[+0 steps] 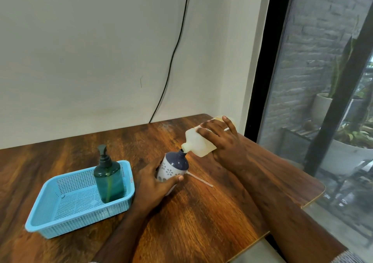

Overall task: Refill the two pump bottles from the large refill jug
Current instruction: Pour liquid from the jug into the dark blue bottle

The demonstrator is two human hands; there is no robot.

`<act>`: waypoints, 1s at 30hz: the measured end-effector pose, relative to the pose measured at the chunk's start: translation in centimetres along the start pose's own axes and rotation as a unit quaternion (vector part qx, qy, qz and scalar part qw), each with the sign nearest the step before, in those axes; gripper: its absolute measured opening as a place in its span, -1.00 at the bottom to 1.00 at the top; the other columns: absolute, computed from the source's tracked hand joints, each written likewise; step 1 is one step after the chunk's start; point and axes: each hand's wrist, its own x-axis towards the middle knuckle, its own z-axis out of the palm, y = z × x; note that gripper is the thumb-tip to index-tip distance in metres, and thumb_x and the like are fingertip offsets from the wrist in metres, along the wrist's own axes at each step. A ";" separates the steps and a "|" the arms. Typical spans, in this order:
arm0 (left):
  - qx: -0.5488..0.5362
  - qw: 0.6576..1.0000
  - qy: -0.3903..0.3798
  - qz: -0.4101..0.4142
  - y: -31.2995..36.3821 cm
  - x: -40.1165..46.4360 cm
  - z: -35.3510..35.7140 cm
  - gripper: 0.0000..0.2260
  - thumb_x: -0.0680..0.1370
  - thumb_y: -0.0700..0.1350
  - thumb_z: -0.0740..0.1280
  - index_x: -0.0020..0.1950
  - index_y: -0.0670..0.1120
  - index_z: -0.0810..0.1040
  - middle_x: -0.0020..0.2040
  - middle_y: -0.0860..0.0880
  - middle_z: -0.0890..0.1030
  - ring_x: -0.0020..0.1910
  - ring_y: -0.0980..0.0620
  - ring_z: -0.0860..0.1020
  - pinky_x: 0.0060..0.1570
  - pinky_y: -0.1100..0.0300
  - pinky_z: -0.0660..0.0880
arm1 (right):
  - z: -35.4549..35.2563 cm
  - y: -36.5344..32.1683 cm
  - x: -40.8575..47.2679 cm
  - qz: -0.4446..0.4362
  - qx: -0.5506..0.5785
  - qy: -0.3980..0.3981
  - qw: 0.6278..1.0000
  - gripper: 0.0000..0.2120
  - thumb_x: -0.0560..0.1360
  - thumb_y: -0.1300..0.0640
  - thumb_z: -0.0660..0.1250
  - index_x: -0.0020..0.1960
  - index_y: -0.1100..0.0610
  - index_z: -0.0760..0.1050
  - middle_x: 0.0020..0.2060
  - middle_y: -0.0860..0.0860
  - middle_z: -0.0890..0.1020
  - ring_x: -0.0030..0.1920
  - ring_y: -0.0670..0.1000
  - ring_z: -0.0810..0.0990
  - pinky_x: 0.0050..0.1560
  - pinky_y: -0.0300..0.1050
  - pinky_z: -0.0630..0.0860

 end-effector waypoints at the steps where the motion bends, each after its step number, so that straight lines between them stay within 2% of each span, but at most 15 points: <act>1: 0.001 1.000 0.001 -0.001 0.0 0.0 0.0 -0.33 0.26 0.32 0.52 0.29 0.06 0.55 0.10 0.22 0.62 0.07 0.32 0.56 -0.03 0.29 0.56 | 0.0 0.0 0.0 0.000 -0.001 -0.004 1.000 -0.33 0.32 0.19 0.57 0.38 0.04 0.43 0.34 0.11 0.54 0.36 0.21 0.48 0.53 0.28 0.08; 7: -0.003 1.000 -0.001 -0.005 -0.2 0.0 0.0 -0.33 0.27 0.31 0.52 0.29 0.05 0.55 0.12 0.18 0.64 0.07 0.26 0.58 0.01 0.17 0.60 | 0.1 0.0 0.1 0.005 -0.010 -0.007 1.000 -0.32 0.30 0.21 0.59 0.38 0.05 0.47 0.34 0.10 0.54 0.36 0.19 0.47 0.54 0.26 0.06; 11: 0.001 1.000 0.002 -0.007 -0.2 0.0 0.0 -0.33 0.27 0.31 0.53 0.29 0.05 0.54 0.11 0.18 0.64 0.07 0.26 0.58 0.00 0.12 0.61 | 0.1 0.0 0.1 0.006 -0.013 -0.017 1.000 -0.27 0.28 0.21 0.61 0.39 0.03 0.43 0.34 0.10 0.53 0.37 0.20 0.47 0.52 0.31 0.10; 21: -0.002 1.000 0.002 0.004 0.3 0.0 -0.3 -0.33 0.28 0.31 0.51 0.30 0.04 0.55 0.12 0.18 0.63 0.07 0.28 0.57 -0.01 0.27 0.56 | -0.3 -0.4 0.3 0.001 -0.016 -0.002 1.000 -0.29 0.26 0.23 0.62 0.36 0.05 0.49 0.32 0.11 0.56 0.35 0.21 0.49 0.51 0.32 0.14; 30: -0.010 1.000 -0.004 -0.013 0.2 0.0 -0.3 -0.33 0.28 0.31 0.52 0.32 0.07 0.53 0.14 0.20 0.62 0.09 0.34 0.54 0.01 0.29 0.54 | -0.4 -0.3 0.5 -0.010 -0.020 0.005 1.000 -0.28 0.25 0.24 0.61 0.36 0.04 0.47 0.31 0.10 0.56 0.34 0.19 0.49 0.49 0.31 0.17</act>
